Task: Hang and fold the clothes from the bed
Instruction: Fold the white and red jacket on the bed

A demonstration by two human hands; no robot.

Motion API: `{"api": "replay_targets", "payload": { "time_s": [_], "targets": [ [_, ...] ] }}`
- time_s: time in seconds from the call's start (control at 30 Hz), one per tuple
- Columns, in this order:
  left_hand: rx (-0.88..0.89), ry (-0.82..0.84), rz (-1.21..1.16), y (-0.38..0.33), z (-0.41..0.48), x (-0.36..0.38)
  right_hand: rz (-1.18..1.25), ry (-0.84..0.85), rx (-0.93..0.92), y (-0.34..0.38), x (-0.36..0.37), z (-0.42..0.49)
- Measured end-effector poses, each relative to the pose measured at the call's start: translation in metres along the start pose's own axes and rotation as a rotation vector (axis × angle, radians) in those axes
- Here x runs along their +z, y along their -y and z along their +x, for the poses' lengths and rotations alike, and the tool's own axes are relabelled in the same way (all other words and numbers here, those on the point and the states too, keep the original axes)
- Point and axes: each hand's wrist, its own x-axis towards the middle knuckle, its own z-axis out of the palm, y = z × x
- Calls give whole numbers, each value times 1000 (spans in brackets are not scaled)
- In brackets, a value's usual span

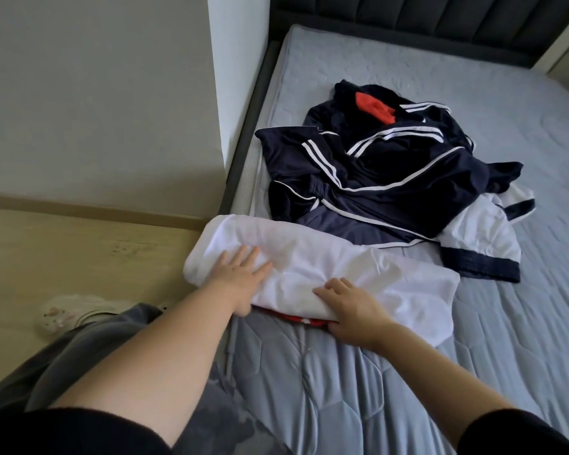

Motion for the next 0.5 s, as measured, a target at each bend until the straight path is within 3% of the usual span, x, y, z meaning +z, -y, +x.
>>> {"api": "replay_targets", "payload": {
  "time_s": [0.1, 0.17, 0.23, 0.27, 0.4, 0.43, 0.5],
  "targets": [
    [113, -112, -213, -16, 5, 1, 479, -20, 101, -7, -9, -8],
    [155, -181, -310, -34, 12, -2, 688, -198, 246, -18, -16, -13],
    [176, -217, -353, -49, 19, -3, 496, -408, 380, -37, -18, -10],
    [166, -221, -347, -53, 22, -2, 381, -417, 437, -48, -18, -8],
    [51, -134, -222, -51, 26, 16, 295, 13, 763, -94, -1, -10],
    [41, -121, -207, -49, 27, 21, 333, 62, 837, -102, 5, -15],
    [42, -113, -208, -46, 28, 26, 392, 1, 966, -110, 17, -28]
  ]
}}
